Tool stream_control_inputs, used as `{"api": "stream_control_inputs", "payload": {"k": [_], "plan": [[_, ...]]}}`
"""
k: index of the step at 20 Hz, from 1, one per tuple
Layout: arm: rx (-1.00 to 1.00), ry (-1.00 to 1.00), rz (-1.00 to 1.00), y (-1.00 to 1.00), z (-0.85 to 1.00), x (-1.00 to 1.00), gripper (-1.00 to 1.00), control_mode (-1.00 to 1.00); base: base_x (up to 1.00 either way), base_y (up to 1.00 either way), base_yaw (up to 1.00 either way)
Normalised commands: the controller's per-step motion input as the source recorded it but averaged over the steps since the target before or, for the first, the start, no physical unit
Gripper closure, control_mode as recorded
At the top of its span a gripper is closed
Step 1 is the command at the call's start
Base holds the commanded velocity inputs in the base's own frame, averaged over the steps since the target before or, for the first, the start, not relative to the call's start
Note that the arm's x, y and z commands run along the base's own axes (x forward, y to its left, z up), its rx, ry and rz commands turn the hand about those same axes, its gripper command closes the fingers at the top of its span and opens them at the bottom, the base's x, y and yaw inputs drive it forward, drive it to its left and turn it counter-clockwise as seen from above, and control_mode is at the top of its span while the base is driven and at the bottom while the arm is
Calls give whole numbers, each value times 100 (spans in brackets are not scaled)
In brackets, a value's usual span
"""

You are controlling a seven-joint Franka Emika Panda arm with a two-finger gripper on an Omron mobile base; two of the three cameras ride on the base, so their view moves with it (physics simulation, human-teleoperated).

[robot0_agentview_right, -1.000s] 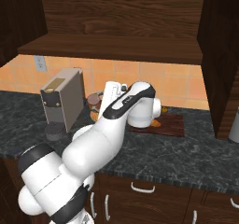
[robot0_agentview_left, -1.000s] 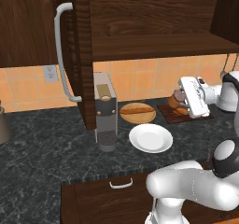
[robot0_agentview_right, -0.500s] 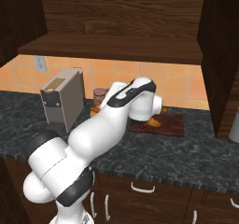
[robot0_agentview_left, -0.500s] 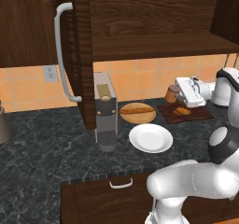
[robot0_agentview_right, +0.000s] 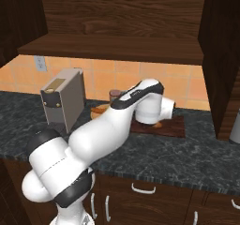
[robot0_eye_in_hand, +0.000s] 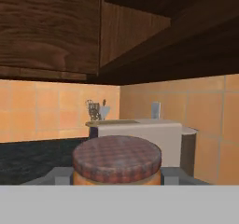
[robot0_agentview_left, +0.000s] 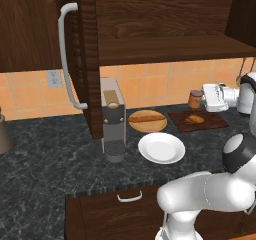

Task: From the different types of pastries on the counter, select a croissant and place it on the cutting board. Then retrieve a jar of jam from the cabinet and place it alongside the croissant on the cutting board.

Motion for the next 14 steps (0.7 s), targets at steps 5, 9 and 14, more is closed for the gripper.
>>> {"api": "stream_control_inputs", "payload": {"k": [5,9,14], "plan": [[-9,0,-24,-50,-17,17,100,-100,0,0,0],[-2,0,-18,-58,-19,3,100,-100,0,0,0],[0,0,-9,-66,-16,6,100,-100,0,0,0]]}}
